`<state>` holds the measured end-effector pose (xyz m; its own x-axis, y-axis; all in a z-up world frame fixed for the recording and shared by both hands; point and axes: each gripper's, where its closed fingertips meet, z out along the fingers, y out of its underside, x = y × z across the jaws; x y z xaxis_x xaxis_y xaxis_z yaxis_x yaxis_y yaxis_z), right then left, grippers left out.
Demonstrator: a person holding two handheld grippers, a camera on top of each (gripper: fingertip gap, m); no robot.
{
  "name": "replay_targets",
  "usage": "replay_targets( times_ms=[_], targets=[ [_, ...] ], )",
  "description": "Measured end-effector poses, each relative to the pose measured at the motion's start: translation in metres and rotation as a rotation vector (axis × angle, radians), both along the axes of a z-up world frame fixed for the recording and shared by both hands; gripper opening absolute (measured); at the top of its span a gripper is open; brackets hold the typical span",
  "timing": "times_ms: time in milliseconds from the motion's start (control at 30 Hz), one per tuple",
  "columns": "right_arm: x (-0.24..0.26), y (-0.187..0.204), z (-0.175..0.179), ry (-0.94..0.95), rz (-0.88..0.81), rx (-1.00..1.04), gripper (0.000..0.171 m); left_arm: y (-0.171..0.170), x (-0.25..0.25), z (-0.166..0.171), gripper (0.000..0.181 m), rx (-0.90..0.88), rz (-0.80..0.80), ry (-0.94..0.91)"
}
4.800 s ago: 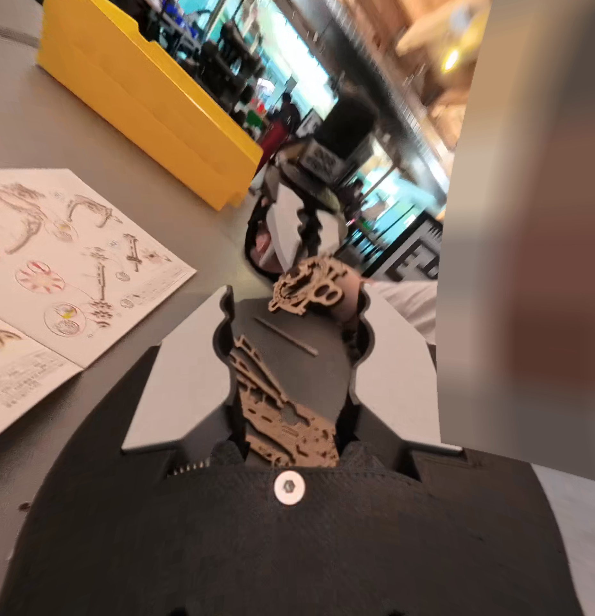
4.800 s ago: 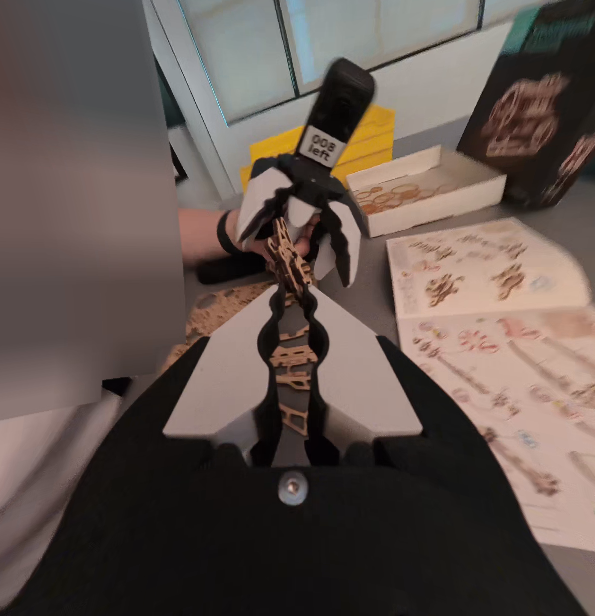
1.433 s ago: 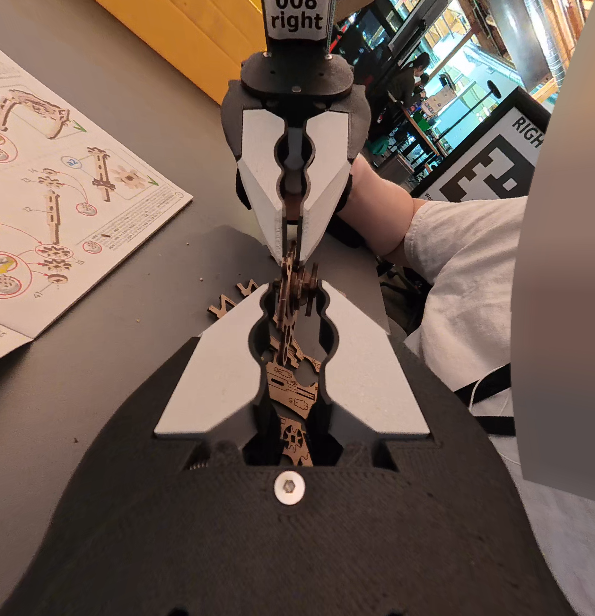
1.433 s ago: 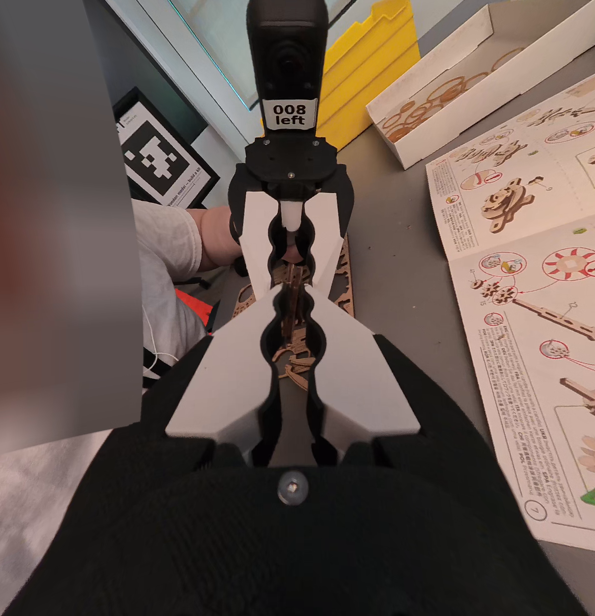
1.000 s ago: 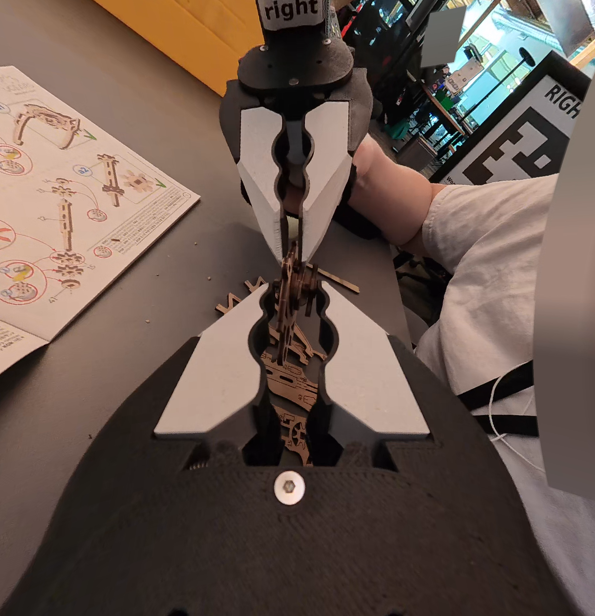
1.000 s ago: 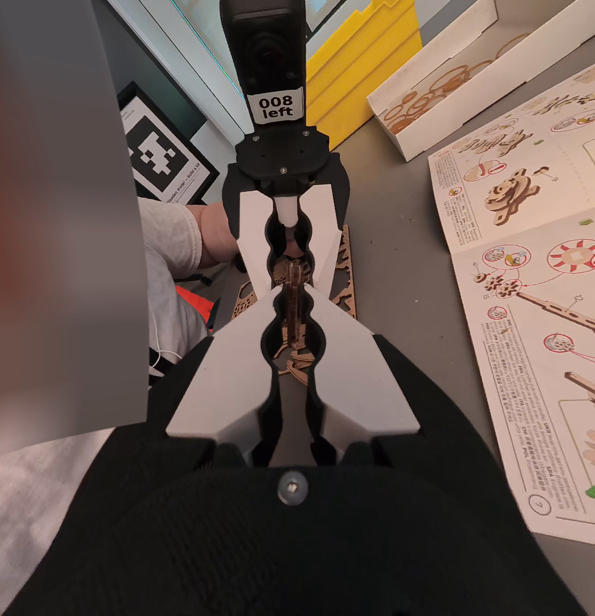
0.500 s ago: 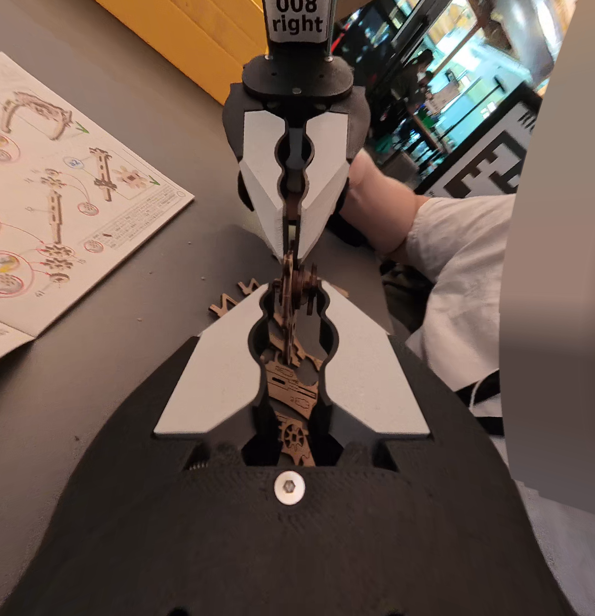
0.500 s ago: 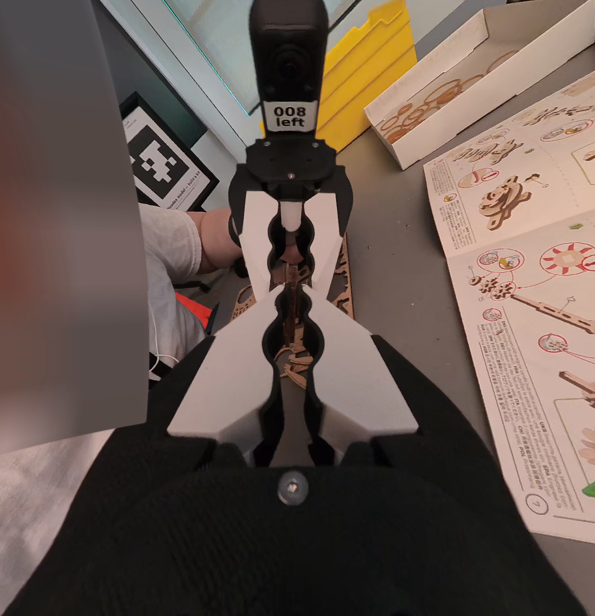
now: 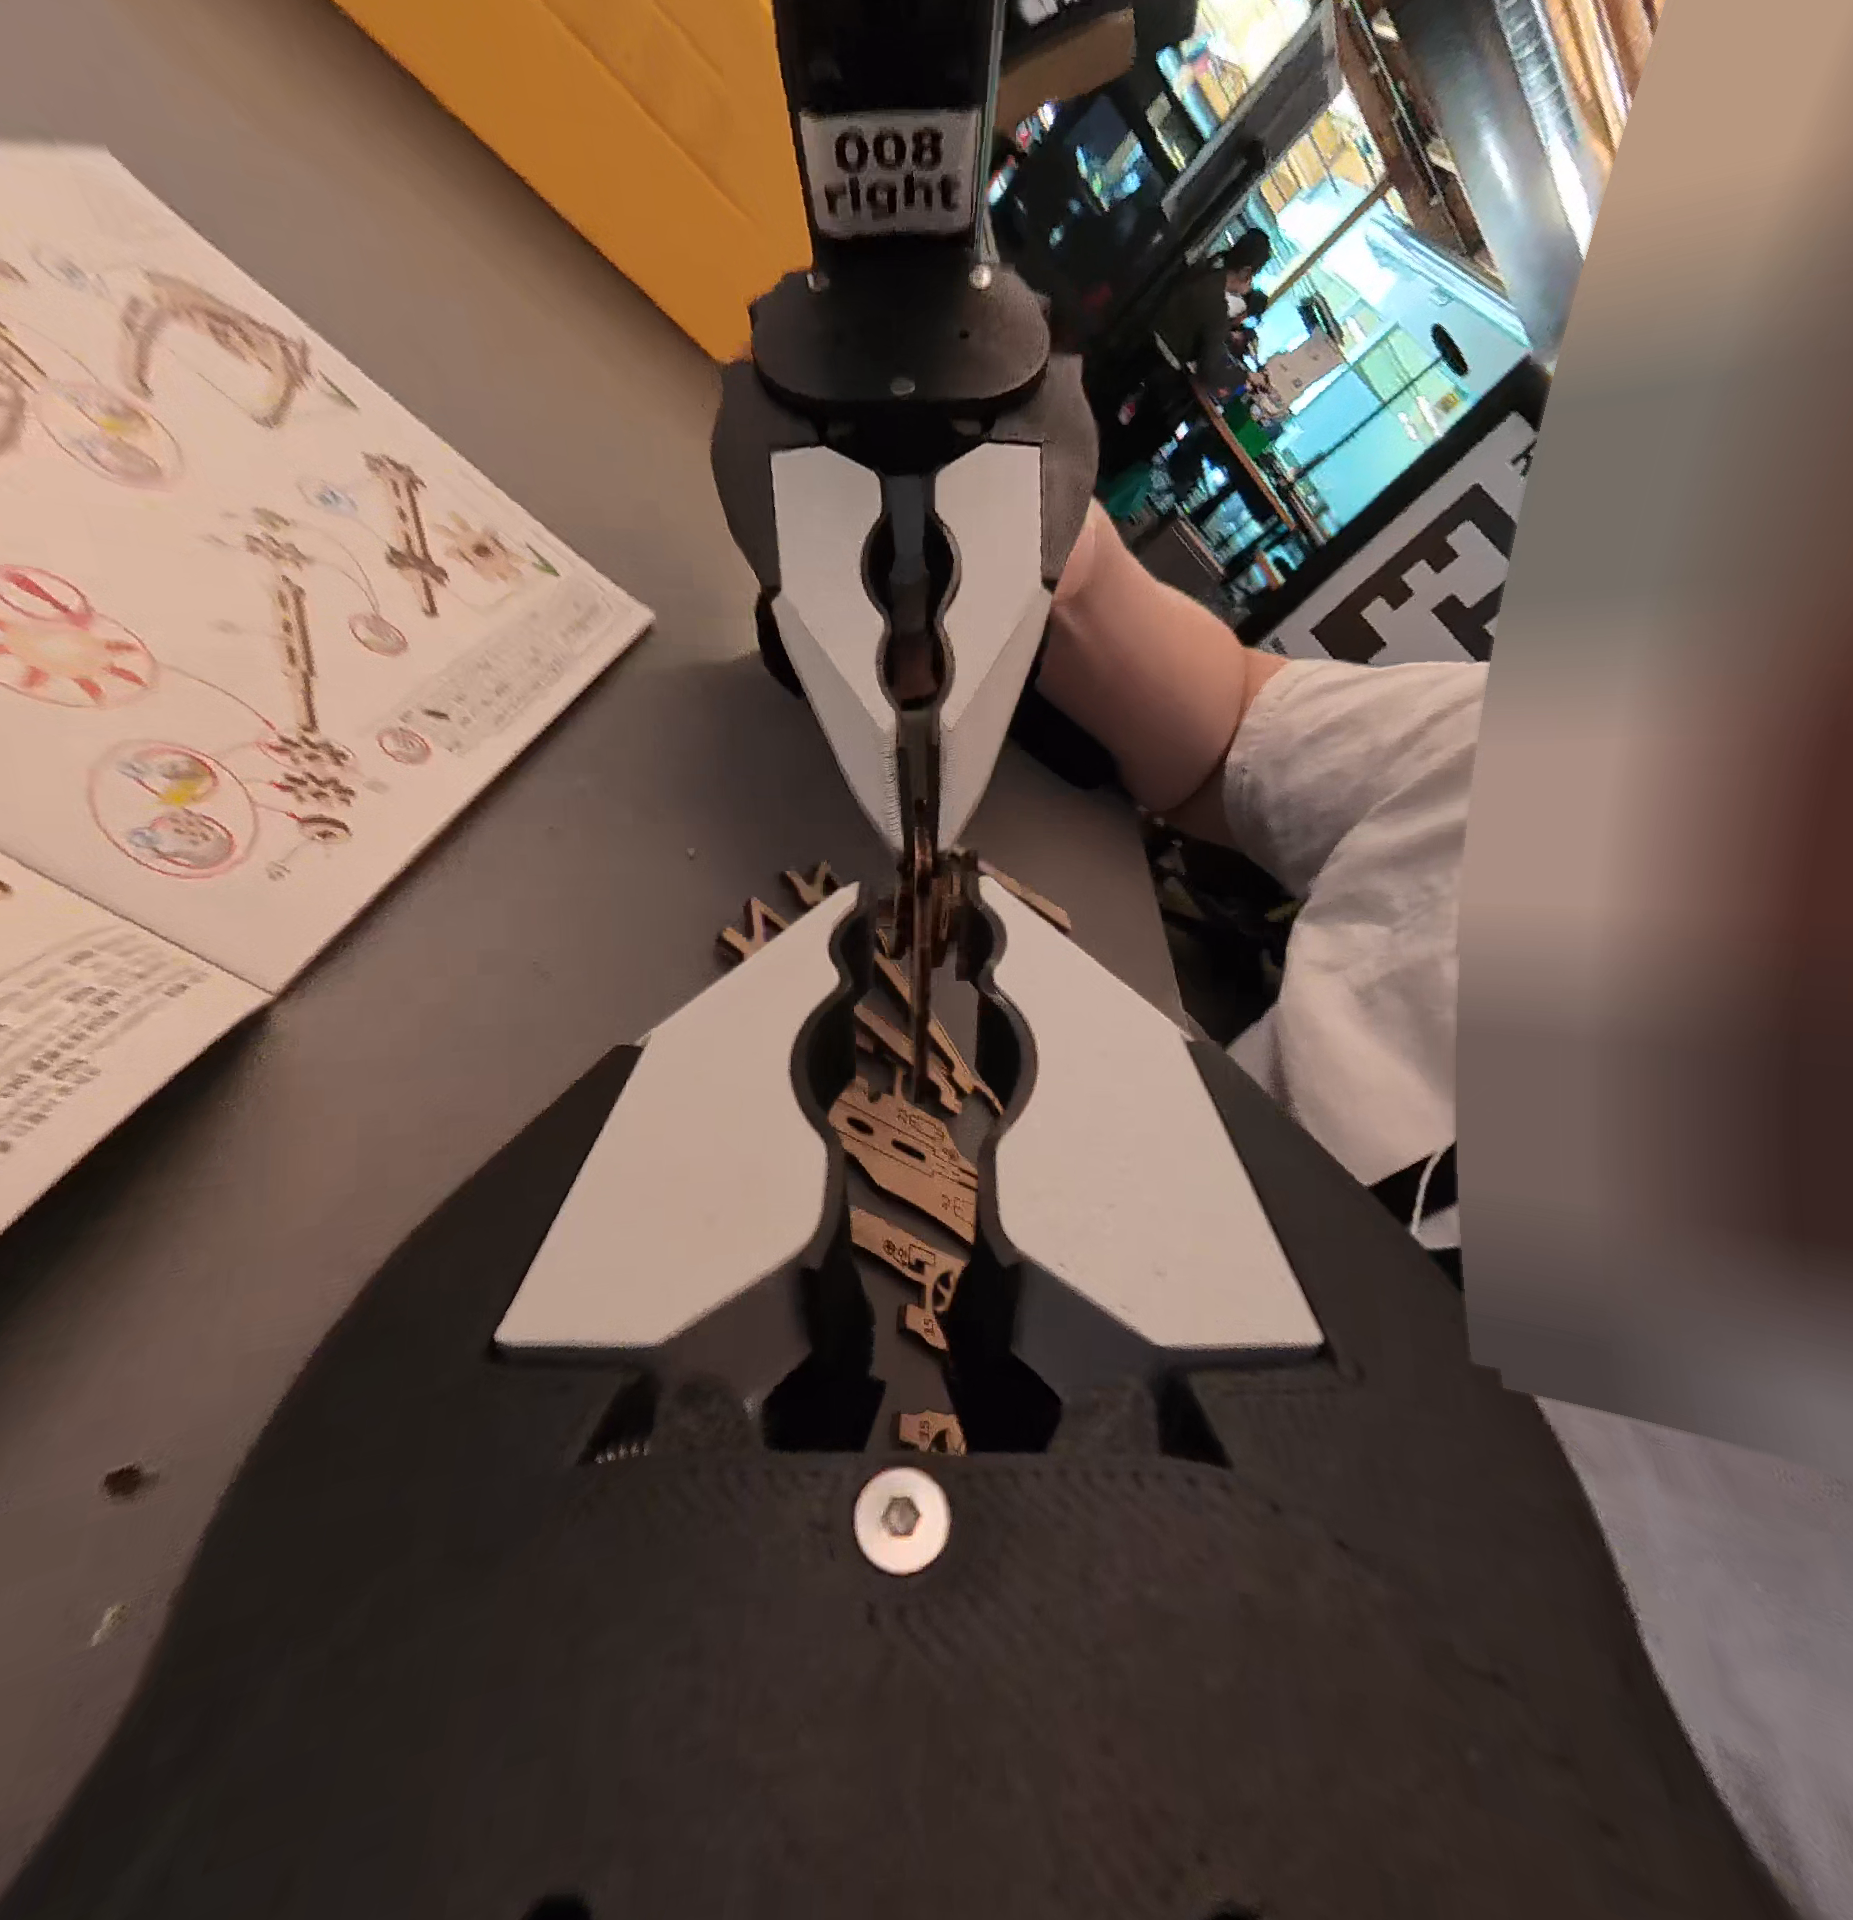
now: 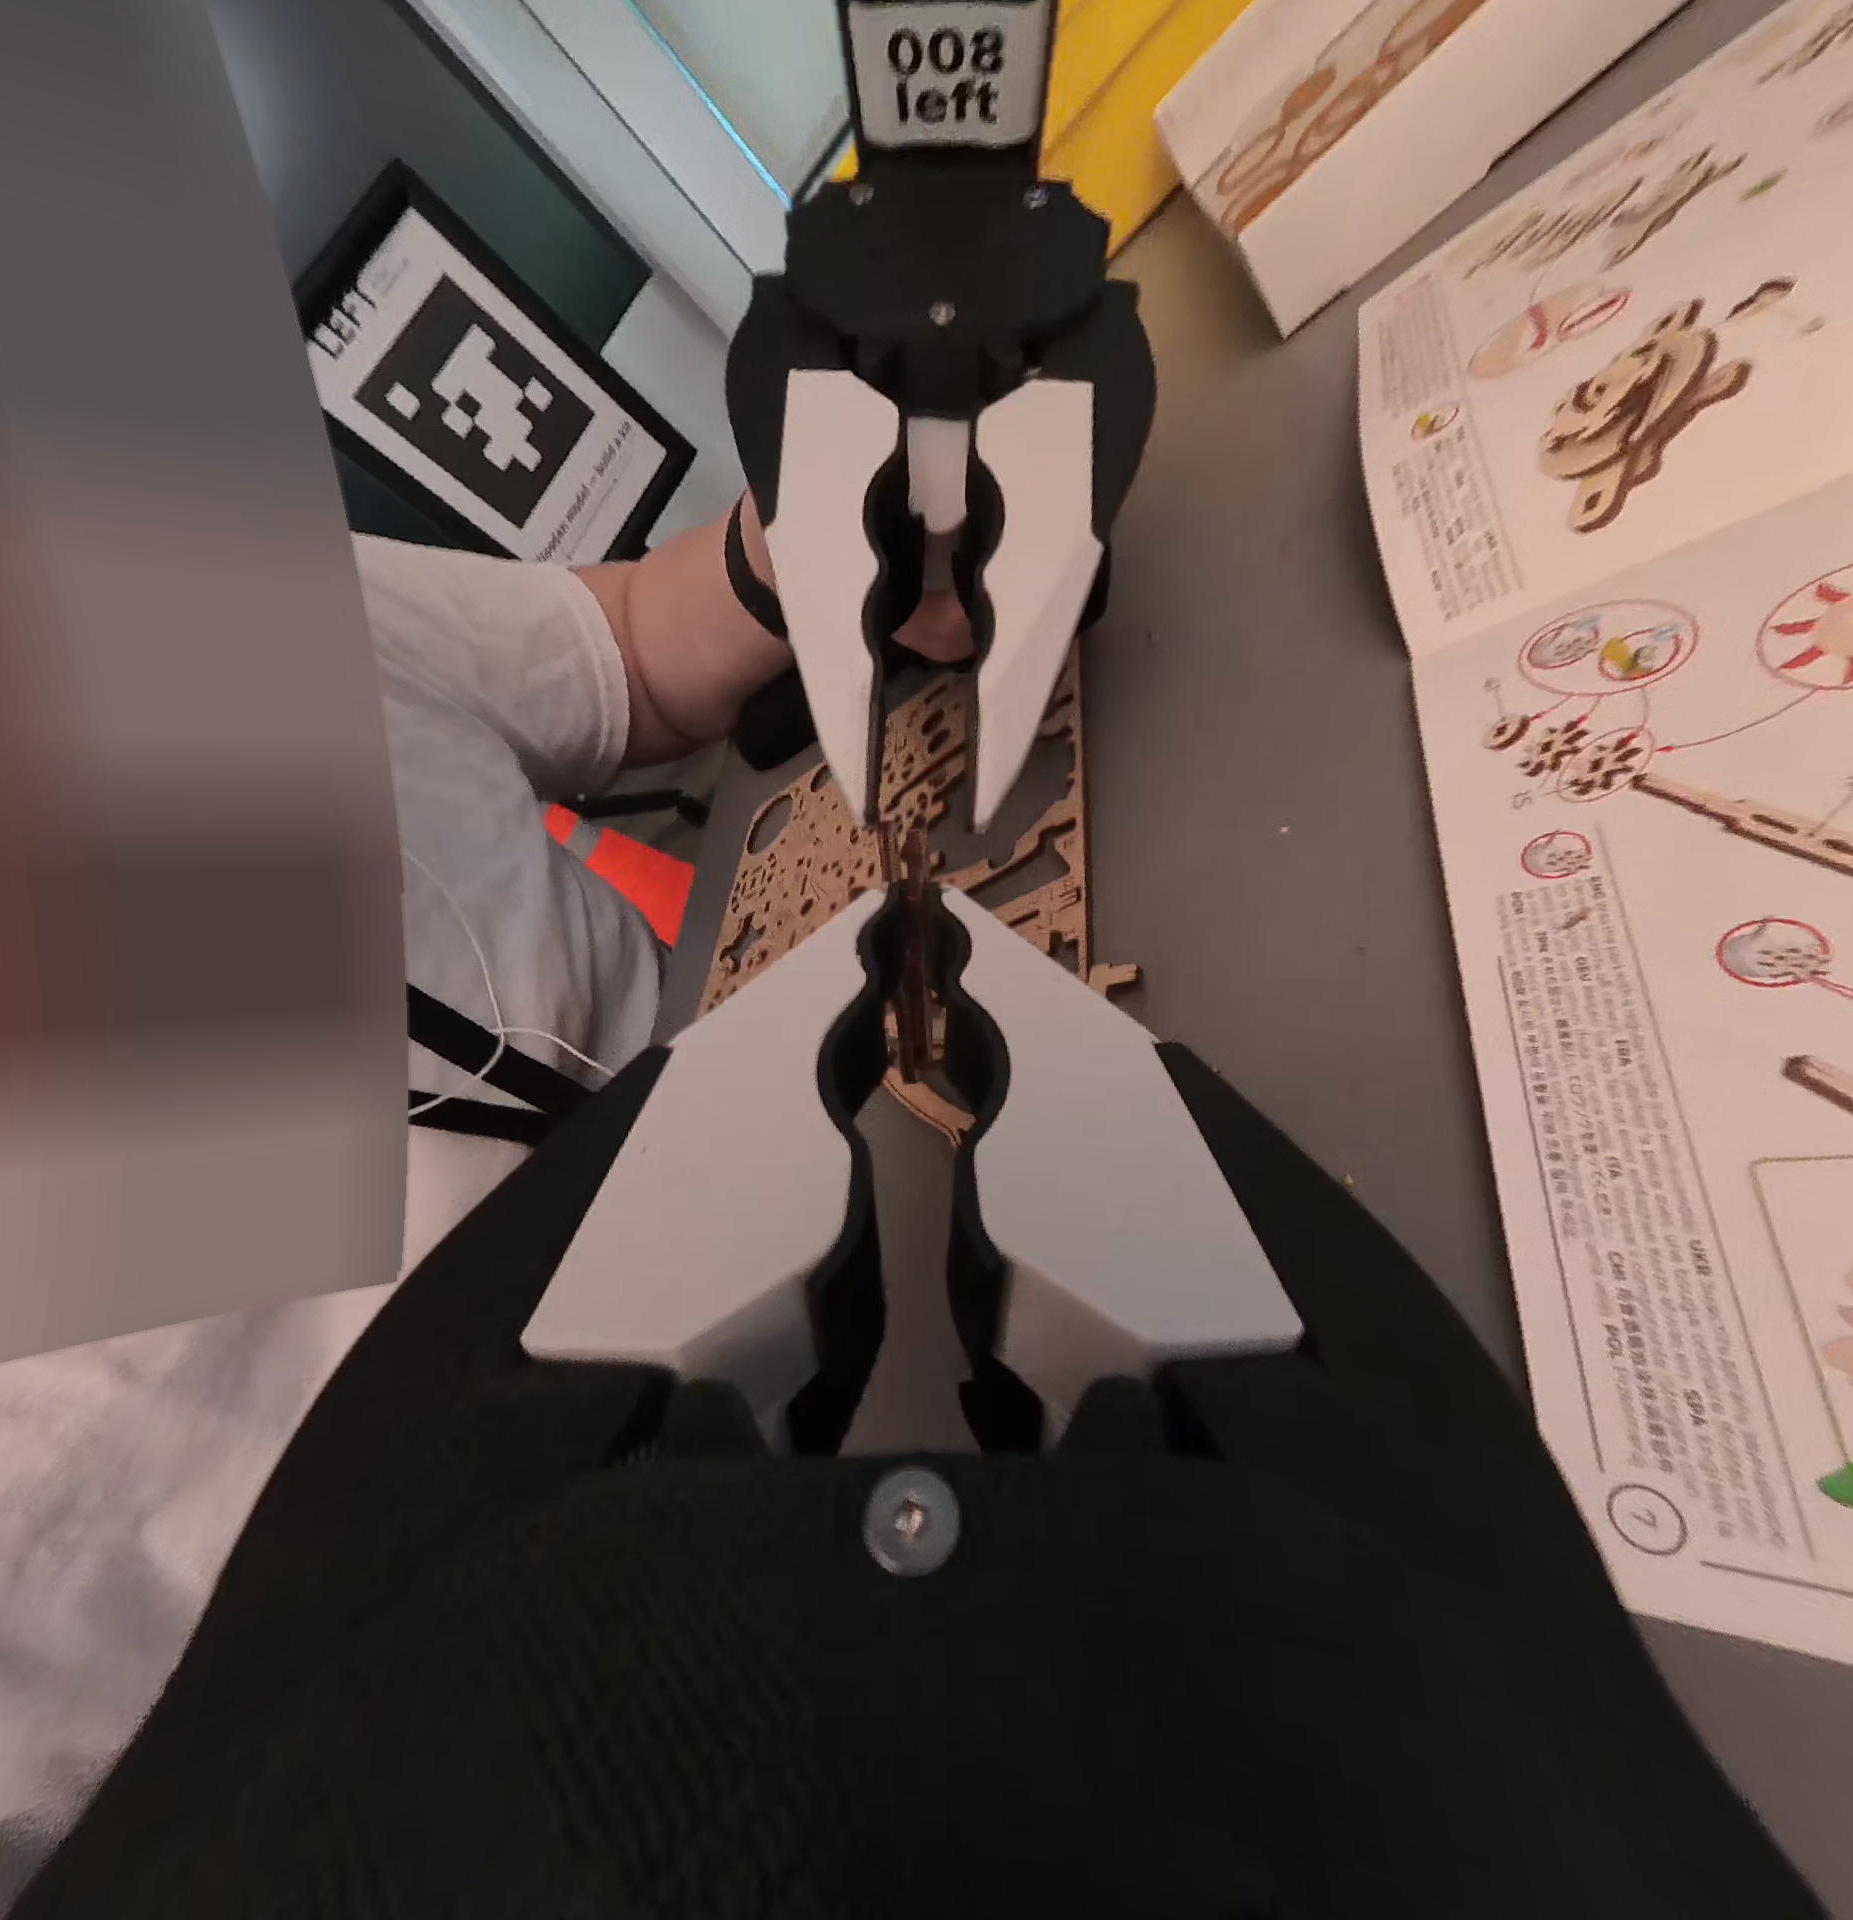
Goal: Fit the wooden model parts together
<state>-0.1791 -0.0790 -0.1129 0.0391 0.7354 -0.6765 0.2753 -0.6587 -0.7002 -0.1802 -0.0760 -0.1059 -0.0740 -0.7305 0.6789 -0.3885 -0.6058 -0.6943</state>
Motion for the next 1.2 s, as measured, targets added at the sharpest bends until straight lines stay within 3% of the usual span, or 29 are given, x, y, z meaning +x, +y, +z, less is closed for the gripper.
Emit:
replay_targets(
  times_ms=[300,400,467,600,733,1200],
  targets=[
    [-0.008,-0.004,-0.009,-0.028,0.047,0.005,0.001,-0.007,0.003,-0.011,0.0,-0.018,-0.049,0.055],
    [-0.006,0.004,-0.006,-0.023,0.006,0.052,0.012,-0.001,0.0,-0.015,0.0,-0.038,-0.01,0.082],
    [-0.003,0.013,0.001,-0.021,-0.053,0.153,0.022,0.004,-0.001,-0.014,0.0,-0.041,0.031,0.08],
    [-0.008,0.006,0.023,-0.033,-0.061,0.584,0.027,0.017,-0.005,-0.02,0.0,-0.096,0.138,0.106],
    [-0.014,0.001,-0.011,-0.24,0.018,0.829,0.028,0.018,-0.006,-0.024,0.0,-0.142,0.153,0.119],
    [-0.017,-0.001,-0.022,-0.297,0.045,0.884,0.035,0.021,-0.007,-0.025,0.0,-0.171,0.17,0.117]
  ],
)
